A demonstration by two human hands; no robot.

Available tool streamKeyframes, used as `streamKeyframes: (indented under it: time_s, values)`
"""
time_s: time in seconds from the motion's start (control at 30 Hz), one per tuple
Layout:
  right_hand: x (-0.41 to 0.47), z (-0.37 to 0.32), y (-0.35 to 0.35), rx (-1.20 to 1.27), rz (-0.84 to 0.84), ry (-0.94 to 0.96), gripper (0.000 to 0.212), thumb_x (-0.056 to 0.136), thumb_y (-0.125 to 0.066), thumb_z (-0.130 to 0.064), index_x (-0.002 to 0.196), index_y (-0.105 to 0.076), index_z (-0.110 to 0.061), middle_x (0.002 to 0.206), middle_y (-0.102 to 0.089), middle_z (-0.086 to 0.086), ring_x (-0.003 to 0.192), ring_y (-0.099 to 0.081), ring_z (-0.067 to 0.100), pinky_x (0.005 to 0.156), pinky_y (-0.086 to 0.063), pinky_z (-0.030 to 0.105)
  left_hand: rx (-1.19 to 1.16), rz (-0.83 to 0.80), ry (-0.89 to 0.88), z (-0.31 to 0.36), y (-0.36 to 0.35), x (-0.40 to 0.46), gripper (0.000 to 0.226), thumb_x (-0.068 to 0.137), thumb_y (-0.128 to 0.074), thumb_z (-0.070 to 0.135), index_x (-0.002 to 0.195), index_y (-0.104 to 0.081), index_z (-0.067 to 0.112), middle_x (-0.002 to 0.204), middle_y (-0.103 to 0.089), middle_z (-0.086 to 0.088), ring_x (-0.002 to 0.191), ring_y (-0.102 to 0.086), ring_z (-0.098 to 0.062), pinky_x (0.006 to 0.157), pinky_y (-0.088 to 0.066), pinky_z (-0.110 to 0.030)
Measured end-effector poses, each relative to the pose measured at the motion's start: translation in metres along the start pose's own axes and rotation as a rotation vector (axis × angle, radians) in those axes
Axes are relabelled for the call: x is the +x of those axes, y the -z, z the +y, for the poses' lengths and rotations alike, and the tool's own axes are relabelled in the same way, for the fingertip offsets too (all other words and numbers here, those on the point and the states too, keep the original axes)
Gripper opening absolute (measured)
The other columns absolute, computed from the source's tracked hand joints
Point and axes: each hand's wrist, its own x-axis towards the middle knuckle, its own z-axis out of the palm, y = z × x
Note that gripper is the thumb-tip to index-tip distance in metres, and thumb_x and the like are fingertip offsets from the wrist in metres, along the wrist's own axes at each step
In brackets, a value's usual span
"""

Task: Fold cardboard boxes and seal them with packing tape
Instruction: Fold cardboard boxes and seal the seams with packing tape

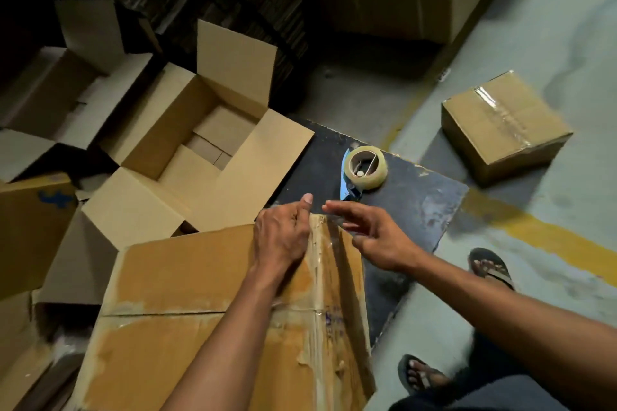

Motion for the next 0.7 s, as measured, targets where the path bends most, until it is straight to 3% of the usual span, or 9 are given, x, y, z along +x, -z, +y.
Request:
streamKeyframes:
  time_s: [0.07,0.13,0.2,0.3,0.4,0.47,0.53,0.6,0.7]
  values:
    - [-0.012,0.014,-0.02,0.071,0.095,0.041,0.061,0.08,-0.062,-0.005,0.14,-0.061,-0.018,0.139,-0.065,-0.001,0.134,-0.057,0.014,0.112,-0.049,0.045,-0.015,0.001,-0.003,0.0,-0.001,0.001,0.069,0.107,-0.03,0.058,0.056,-0.04,0.013,0.05,-0.042,0.001,0.049,-0.04,-0.019,0.052,-0.021,-0.033]
    - [-0.023,0.029,-0.037,0.0,0.136,0.086,0.075,0.081,-0.06,0.012,0.148,-0.055,-0.022,0.152,-0.055,-0.006,0.144,-0.046,0.014,0.116,-0.043,0.048,-0.034,0.003,-0.004,0.001,-0.001,0.0,0.069,0.107,-0.03,0.059,0.055,-0.041,0.015,0.05,-0.043,0.001,0.048,-0.041,-0.02,0.052,-0.024,-0.031]
    - [-0.034,0.032,-0.049,-0.111,0.16,0.103,0.087,0.079,-0.055,0.016,0.155,-0.044,-0.025,0.163,-0.038,-0.013,0.152,-0.03,0.005,0.124,-0.032,0.04,-0.047,0.007,-0.002,0.0,-0.002,0.0,0.073,0.103,-0.026,0.063,0.056,-0.046,0.012,0.051,-0.049,-0.002,0.05,-0.048,-0.023,0.054,-0.033,-0.035]
    - [-0.053,0.025,-0.06,-0.2,0.135,0.117,0.093,0.074,-0.05,0.013,0.157,-0.034,-0.027,0.163,-0.025,-0.023,0.15,-0.016,-0.011,0.125,-0.016,0.019,-0.043,-0.003,0.003,0.0,-0.002,0.0,0.077,0.099,-0.021,0.068,0.058,-0.05,0.011,0.054,-0.054,-0.004,0.054,-0.052,-0.025,0.06,-0.045,-0.039]
    - [-0.064,0.029,-0.054,-0.217,0.156,0.159,0.088,0.073,-0.047,0.01,0.152,-0.049,-0.028,0.158,-0.04,-0.021,0.147,-0.03,-0.008,0.121,-0.025,0.016,-0.041,0.004,0.013,0.0,-0.004,-0.002,0.079,0.098,-0.02,0.069,0.058,-0.051,0.009,0.054,-0.054,-0.005,0.052,-0.05,-0.023,0.06,-0.043,-0.038]
    - [-0.059,0.031,-0.043,-0.197,0.275,0.15,0.074,0.075,-0.046,0.003,0.14,-0.063,-0.029,0.141,-0.061,-0.019,0.134,-0.051,-0.005,0.113,-0.043,0.024,-0.052,0.008,0.02,0.002,-0.003,-0.004,0.081,0.1,-0.022,0.069,0.06,-0.053,0.005,0.054,-0.053,-0.006,0.05,-0.044,-0.021,0.056,-0.038,-0.035]
    - [-0.047,0.026,-0.038,-0.16,0.323,0.123,0.059,0.084,-0.048,-0.009,0.136,-0.066,-0.03,0.132,-0.066,-0.017,0.124,-0.057,-0.005,0.108,-0.048,0.028,-0.051,0.012,0.024,0.005,-0.001,-0.003,0.079,0.104,-0.028,0.064,0.062,-0.054,0.003,0.054,-0.05,-0.005,0.051,-0.042,-0.019,0.053,-0.032,-0.032]
    - [-0.035,0.02,-0.04,-0.073,0.34,0.064,0.041,0.096,-0.047,-0.032,0.132,-0.068,-0.031,0.126,-0.069,-0.016,0.118,-0.061,-0.004,0.105,-0.051,0.032,-0.037,0.011,0.028,0.008,0.001,-0.003,0.075,0.106,-0.03,0.059,0.062,-0.055,0.003,0.055,-0.052,-0.005,0.051,-0.042,-0.018,0.053,-0.028,-0.03]
    - [-0.022,0.012,-0.042,0.02,0.469,-0.015,0.057,0.093,-0.04,-0.074,0.101,-0.074,-0.028,0.096,-0.073,-0.006,0.091,-0.068,0.008,0.084,-0.056,0.04,-0.058,0.003,0.025,0.007,0.002,-0.005,0.074,0.106,-0.03,0.058,0.062,-0.054,0.004,0.058,-0.056,-0.009,0.053,-0.046,-0.021,0.055,-0.03,-0.032]
